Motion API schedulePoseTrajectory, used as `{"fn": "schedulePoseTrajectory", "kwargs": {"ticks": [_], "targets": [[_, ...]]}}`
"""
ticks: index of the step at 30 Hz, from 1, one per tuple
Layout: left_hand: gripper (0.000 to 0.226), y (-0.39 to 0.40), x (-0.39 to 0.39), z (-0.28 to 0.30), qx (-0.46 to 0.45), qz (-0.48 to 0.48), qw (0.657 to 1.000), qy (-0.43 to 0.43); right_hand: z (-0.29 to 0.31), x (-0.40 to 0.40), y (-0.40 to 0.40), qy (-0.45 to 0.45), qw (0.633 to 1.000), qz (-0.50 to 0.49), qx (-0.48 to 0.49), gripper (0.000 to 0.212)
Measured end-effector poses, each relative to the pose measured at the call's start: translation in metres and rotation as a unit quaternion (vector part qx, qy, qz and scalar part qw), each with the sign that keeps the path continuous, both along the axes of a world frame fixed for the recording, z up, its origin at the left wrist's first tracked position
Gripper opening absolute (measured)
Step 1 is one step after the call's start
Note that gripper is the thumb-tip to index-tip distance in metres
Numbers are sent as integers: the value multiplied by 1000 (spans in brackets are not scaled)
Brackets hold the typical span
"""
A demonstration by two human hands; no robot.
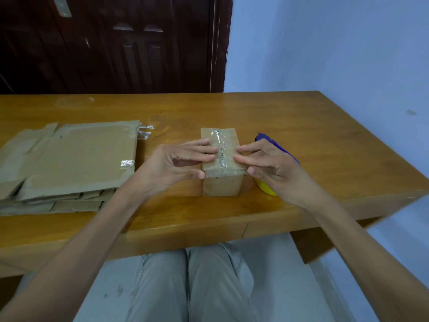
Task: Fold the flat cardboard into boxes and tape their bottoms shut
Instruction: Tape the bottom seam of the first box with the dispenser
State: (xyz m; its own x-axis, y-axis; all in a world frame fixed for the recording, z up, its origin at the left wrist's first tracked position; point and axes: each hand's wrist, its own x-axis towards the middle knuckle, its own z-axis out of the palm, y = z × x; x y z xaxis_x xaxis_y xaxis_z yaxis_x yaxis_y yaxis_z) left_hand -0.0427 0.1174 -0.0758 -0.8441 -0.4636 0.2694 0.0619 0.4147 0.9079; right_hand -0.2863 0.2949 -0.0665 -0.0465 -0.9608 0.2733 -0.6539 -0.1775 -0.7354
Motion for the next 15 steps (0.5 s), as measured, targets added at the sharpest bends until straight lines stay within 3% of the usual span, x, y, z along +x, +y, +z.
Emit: {"fn": "schedulePoseTrajectory", "kwargs": {"ticks": [4, 11, 15], "targets": [[45, 2, -1, -1, -13, 17, 1000, 8, 2, -2, -2, 18, 1000, -3, -6, 36], [41, 11, -2, 1, -30, 53, 998, 6, 2, 3, -4, -74, 997, -22, 5, 32], [39, 22, -5, -1, -40, 98, 994, 21, -1, 19, -5, -57, 994, -89, -38, 30]]}}
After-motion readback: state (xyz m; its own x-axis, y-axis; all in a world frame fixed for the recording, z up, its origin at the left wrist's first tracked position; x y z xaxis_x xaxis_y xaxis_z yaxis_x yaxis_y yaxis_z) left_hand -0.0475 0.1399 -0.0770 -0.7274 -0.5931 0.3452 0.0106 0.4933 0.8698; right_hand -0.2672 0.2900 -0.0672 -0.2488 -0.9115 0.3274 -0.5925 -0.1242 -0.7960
